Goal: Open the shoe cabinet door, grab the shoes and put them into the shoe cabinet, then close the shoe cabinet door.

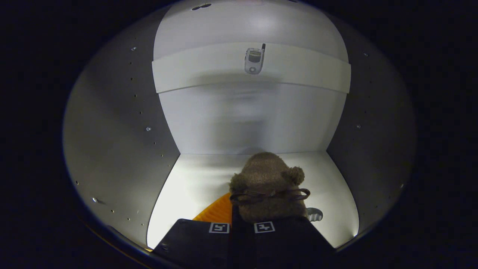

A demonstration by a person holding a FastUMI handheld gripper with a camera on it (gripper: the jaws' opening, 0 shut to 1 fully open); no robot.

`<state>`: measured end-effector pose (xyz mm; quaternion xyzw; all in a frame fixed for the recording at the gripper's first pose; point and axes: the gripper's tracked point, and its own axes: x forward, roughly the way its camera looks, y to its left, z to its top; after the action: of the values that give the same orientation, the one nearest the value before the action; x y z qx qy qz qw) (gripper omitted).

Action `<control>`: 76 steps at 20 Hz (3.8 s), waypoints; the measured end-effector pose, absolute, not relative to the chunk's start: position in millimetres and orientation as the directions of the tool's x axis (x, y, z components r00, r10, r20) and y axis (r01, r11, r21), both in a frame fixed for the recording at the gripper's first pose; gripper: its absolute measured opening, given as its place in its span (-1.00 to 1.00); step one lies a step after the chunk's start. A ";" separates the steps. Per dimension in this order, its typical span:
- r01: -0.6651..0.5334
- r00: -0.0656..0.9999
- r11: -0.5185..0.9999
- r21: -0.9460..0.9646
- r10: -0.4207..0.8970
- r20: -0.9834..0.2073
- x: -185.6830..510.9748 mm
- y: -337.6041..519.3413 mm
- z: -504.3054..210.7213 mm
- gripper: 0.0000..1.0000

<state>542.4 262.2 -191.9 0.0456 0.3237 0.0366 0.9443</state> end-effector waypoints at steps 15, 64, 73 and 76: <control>-0.104 0.776 0.984 0.143 0.170 -0.608 475.0 261.8 -132.8 0.99; 0.098 0.995 0.987 0.129 -0.093 -0.047 33.8 -70.6 61.2 0.95; 0.138 0.985 0.981 0.138 -0.122 -0.121 84.9 -108.6 23.5 0.95; 0.136 0.985 0.979 0.149 -0.118 -0.125 81.1 -107.0 26.1 0.96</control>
<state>81.1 -107.0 26.1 0.0789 0.0580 -0.0638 0.9931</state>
